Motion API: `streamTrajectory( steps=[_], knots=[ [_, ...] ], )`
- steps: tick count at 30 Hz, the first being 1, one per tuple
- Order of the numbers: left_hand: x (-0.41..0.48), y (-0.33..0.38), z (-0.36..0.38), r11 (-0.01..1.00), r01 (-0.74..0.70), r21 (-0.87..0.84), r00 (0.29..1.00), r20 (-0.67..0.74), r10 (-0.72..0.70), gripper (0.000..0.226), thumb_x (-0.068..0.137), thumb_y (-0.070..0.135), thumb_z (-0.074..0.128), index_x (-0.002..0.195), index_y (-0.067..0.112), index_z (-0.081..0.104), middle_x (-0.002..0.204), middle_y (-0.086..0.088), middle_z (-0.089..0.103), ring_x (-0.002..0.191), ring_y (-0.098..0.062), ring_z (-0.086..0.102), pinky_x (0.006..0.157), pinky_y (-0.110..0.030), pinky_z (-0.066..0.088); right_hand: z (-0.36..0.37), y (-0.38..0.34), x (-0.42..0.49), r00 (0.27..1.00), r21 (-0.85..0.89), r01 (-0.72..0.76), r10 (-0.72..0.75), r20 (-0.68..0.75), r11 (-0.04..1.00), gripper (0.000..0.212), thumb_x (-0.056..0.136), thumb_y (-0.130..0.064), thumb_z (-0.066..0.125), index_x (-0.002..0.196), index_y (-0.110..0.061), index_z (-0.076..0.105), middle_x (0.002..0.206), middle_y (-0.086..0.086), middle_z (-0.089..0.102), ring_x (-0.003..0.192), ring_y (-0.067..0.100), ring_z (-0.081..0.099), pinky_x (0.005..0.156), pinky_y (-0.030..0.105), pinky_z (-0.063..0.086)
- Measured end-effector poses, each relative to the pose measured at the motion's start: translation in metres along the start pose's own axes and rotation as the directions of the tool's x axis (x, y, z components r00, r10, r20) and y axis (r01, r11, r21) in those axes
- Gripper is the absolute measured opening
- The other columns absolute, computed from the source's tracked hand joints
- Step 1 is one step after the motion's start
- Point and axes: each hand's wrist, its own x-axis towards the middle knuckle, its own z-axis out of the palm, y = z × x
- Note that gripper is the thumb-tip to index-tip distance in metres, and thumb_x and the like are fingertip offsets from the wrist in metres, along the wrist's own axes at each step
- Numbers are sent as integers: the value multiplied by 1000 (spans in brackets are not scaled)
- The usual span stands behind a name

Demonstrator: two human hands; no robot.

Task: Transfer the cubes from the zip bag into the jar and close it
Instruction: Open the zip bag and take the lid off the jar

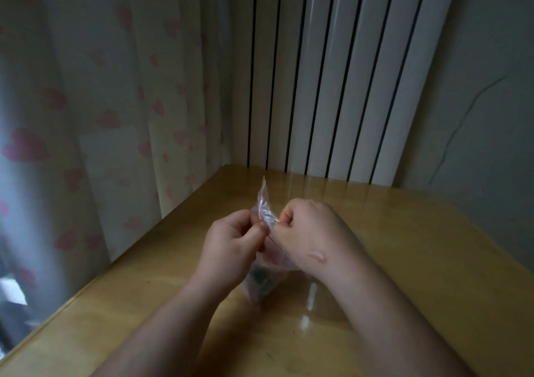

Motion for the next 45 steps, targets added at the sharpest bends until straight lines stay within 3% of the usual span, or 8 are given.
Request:
streamTrajectory(
  steps=[12,20,24,32,35,39,42,45],
  knots=[
    [-1,-1,1,1000,-28,-5,996,85,29,22,95,14,54,76,11,64,66,4,62,63,-12,57,62,-34,48,0,2,1,1000,105,2,-4,19,994,17,95,-32,56,83,-24,66,79,-4,63,69,8,58,51,21,38],
    [4,-2,-6,998,-27,-52,987,-161,18,27,91,7,52,65,9,59,58,4,52,56,-9,47,56,-31,41,-9,10,3,990,-23,-44,41,-138,999,14,97,-23,49,91,-20,62,79,-4,61,68,10,58,58,25,49],
    [4,-3,-7,995,-71,-75,936,-350,40,27,91,3,52,64,4,59,56,0,48,49,-2,43,45,-16,37,-17,20,6,952,-79,-150,123,-280,985,16,94,-22,50,88,-18,64,74,-2,62,61,11,55,47,24,36],
    [4,-6,-5,966,-154,-208,964,-246,101,7,71,19,48,77,19,53,72,6,50,68,-11,47,63,-29,38,-11,23,7,951,28,-99,103,-292,995,12,95,-24,52,100,-24,63,88,-5,65,66,7,52,50,19,34],
    [8,-15,-9,981,-53,-185,995,-93,36,59,59,16,52,116,27,53,114,5,56,105,-9,53,78,-26,44,-9,28,9,948,49,-93,104,-302,994,13,96,-23,52,98,-23,65,84,-6,61,67,7,50,50,18,32],
    [11,-19,-8,995,77,65,954,287,-92,106,73,9,73,155,40,14,155,7,34,125,-6,39,91,-14,42,-5,34,12,947,79,-76,97,-307,994,13,97,-25,52,99,-24,65,84,-9,61,71,6,54,54,19,37],
    [12,-22,-3,947,45,318,917,362,-165,120,71,27,85,155,45,0,154,4,40,117,-5,46,85,-16,45,-5,37,14,954,106,-50,79,-289,993,15,97,-26,51,100,-25,66,89,-9,65,81,11,61,64,24,48],
    [11,-25,0,878,-2,479,973,202,-108,111,70,44,83,152,49,7,126,6,61,97,-6,62,76,-30,58,-11,40,13,955,133,-42,79,-286,990,11,95,-25,56,98,-23,66,83,-11,58,73,1,51,57,14,35]
  ],
)
